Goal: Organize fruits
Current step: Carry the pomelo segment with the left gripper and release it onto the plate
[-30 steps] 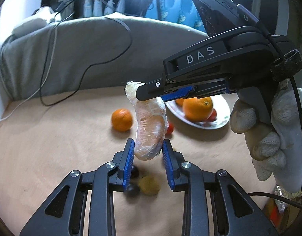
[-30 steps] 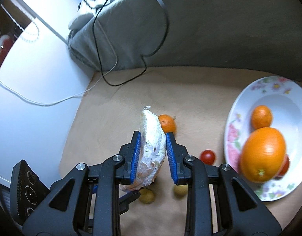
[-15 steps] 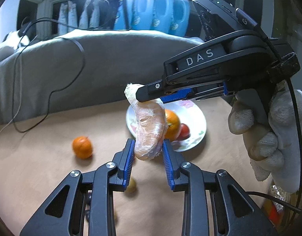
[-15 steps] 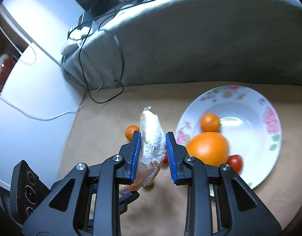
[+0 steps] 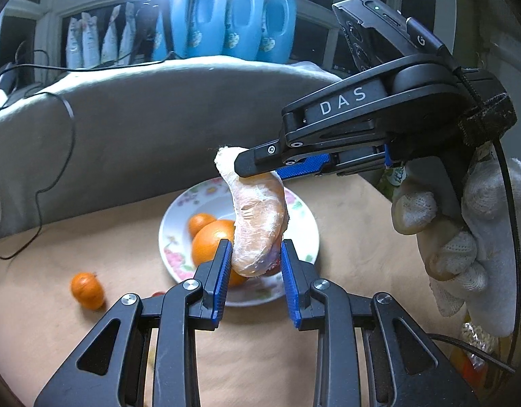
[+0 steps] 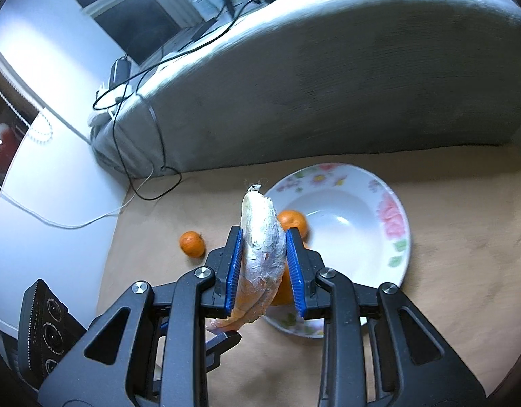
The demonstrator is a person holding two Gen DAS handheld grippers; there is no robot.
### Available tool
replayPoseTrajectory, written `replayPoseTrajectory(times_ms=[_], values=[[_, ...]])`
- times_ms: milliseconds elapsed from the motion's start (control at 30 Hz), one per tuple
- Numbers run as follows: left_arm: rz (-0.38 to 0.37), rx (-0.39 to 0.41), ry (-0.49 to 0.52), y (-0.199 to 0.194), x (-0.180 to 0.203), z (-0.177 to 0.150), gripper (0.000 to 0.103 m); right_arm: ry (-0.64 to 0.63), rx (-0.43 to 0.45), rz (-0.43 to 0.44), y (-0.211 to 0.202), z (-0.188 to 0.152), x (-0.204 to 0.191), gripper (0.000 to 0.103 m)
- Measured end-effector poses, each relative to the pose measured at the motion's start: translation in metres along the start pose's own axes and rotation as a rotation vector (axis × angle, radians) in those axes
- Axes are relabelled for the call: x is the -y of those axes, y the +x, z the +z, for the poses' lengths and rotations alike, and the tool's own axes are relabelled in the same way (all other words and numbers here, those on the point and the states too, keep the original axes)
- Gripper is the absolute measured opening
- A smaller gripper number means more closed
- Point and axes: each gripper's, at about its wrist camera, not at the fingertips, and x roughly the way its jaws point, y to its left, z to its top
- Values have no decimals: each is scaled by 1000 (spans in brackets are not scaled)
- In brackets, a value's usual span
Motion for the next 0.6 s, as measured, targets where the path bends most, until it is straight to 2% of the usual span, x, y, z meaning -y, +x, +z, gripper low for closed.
replayPoseTrajectory(times_ms=[300,600], values=[[-17,-6,9,23,11,14,27,42,21,-11,-4,9,26,27],[-18,-15,13,31,15,15,27,60,32,-12,-4,16,44,27]])
